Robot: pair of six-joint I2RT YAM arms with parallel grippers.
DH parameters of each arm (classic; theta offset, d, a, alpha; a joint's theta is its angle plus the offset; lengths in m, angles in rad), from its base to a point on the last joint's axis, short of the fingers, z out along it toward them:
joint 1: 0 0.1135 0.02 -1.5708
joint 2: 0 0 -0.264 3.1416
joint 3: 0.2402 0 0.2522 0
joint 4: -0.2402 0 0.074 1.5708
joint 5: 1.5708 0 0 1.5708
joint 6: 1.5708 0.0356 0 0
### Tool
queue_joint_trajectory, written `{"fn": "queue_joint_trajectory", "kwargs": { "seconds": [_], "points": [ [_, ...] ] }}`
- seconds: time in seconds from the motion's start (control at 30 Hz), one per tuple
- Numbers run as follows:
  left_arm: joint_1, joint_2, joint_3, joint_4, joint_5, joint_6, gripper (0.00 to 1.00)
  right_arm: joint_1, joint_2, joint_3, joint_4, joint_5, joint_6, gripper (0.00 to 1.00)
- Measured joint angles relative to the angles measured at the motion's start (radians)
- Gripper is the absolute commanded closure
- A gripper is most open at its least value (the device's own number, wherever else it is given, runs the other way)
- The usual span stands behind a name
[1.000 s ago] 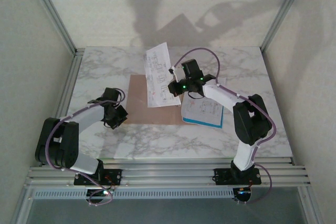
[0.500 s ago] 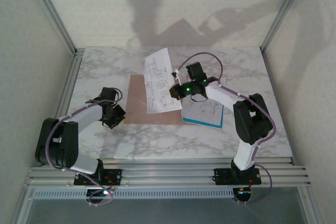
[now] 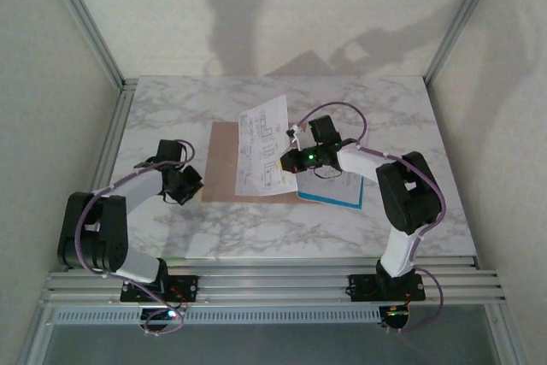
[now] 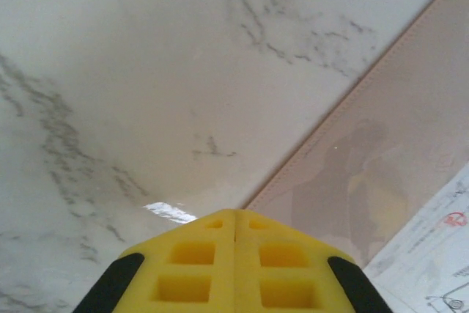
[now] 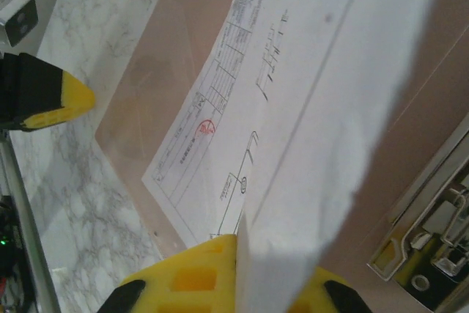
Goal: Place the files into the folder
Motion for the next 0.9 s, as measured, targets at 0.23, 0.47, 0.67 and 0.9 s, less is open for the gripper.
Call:
{"fn": "queue_joint_trajectory", "kwargs": {
  "seconds": [0.23,0.47,0.67,0.9],
  "points": [
    [0.0,0.027,-0.018,0.053,0.036,-0.014,1.0,0.0,0.046,-0.021,0.092,-0.02,0.082,1.0],
    [0.0,0.039,-0.029,0.072,0.047,-0.019,1.0,0.004,0.075,-0.021,0.136,-0.038,0.126,1.0],
    [0.0,0.039,-0.034,0.082,0.049,-0.019,1.0,0.028,0.098,-0.021,0.164,-0.04,0.153,1.0],
    [0.0,0.039,-0.036,0.085,0.051,-0.018,1.0,0.048,0.132,-0.021,0.216,-0.039,0.207,1.0]
  ]
}}
